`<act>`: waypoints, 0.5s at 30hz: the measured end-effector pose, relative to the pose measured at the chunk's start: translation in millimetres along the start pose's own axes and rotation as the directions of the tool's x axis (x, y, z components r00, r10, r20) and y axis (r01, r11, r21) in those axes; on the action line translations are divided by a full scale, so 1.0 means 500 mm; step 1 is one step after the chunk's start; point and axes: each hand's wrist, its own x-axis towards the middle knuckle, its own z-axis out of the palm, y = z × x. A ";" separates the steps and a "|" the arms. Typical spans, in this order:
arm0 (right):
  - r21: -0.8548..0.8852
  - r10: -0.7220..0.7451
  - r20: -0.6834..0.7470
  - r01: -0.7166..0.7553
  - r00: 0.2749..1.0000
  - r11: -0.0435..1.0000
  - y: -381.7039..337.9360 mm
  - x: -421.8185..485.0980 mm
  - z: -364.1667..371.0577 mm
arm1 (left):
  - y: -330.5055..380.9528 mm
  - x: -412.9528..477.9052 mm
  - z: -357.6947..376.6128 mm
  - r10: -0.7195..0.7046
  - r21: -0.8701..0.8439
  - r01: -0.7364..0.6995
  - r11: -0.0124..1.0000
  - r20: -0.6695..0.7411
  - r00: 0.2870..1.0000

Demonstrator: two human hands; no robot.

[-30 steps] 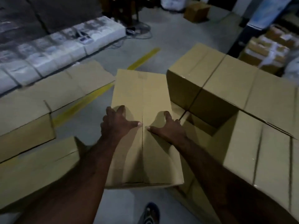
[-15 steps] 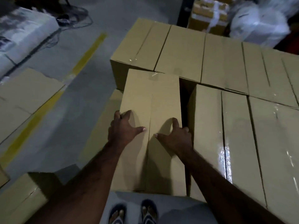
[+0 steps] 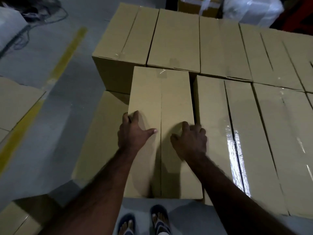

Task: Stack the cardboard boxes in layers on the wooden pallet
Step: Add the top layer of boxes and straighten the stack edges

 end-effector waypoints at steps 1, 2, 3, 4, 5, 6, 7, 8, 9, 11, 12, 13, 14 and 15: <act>-0.048 -0.029 -0.043 0.027 0.999 0.998 0.004 -0.001 0.002 | 0.001 0.002 0.001 -0.001 -0.020 0.001 1.000 0.000 1.000; -0.094 -0.060 -0.092 0.051 0.994 0.994 0.007 -0.002 0.003 | 0.002 0.003 0.001 -0.011 -0.043 0.011 0.999 0.004 1.000; -0.123 -0.078 -0.135 0.061 0.988 0.991 0.013 0.000 0.005 | 0.004 0.007 0.000 -0.024 -0.067 0.024 0.997 0.009 1.000; -0.130 -0.080 -0.164 0.059 0.983 0.990 0.020 0.003 0.007 | 0.005 0.009 -0.001 -0.037 -0.093 0.038 0.995 0.009 0.999; -0.124 -0.065 -0.176 0.043 0.982 0.991 0.029 0.007 0.010 | 0.007 0.011 -0.002 -0.041 -0.123 0.041 0.992 0.001 0.999; -0.114 -0.036 -0.163 0.017 0.986 0.993 0.039 0.011 0.015 | 0.008 0.011 -0.002 -0.034 -0.152 0.033 0.988 -0.007 0.999; -0.103 0.001 -0.129 -0.015 0.992 0.995 0.049 0.014 0.020 | 0.009 0.011 -0.002 -0.018 -0.171 0.016 0.985 -0.014 1.000; -0.089 0.035 -0.087 -0.043 0.996 0.995 0.059 0.017 0.026 | 0.011 0.011 -0.001 0.002 -0.175 -0.005 0.985 -0.017 1.000; -0.072 0.051 -0.052 -0.055 0.997 0.996 0.068 0.020 0.033 | 0.012 0.012 0.000 0.015 -0.176 -0.018 0.984 -0.019 1.000; -0.039 0.036 -0.034 -0.038 0.999 0.999 0.078 0.022 0.042 | 0.010 0.013 0.002 0.019 -0.188 -0.024 0.982 -0.031 0.999; -0.026 0.024 -0.046 -0.025 0.999 0.999 0.080 0.023 0.045 | 0.009 0.013 0.002 0.018 -0.201 -0.026 0.979 -0.040 0.999; -0.014 0.024 -0.064 -0.025 0.998 1.000 0.082 0.024 0.048 | 0.009 0.012 0.003 0.022 -0.213 -0.031 0.977 -0.046 0.999; -0.005 0.030 -0.080 -0.030 0.996 1.000 0.083 0.026 0.050 | 0.008 0.011 0.004 0.023 -0.226 -0.033 0.974 -0.049 0.999; 0.003 0.038 -0.088 -0.038 0.995 0.999 0.084 0.027 0.052 | 0.008 0.009 0.005 0.028 -0.234 -0.038 0.971 -0.049 0.998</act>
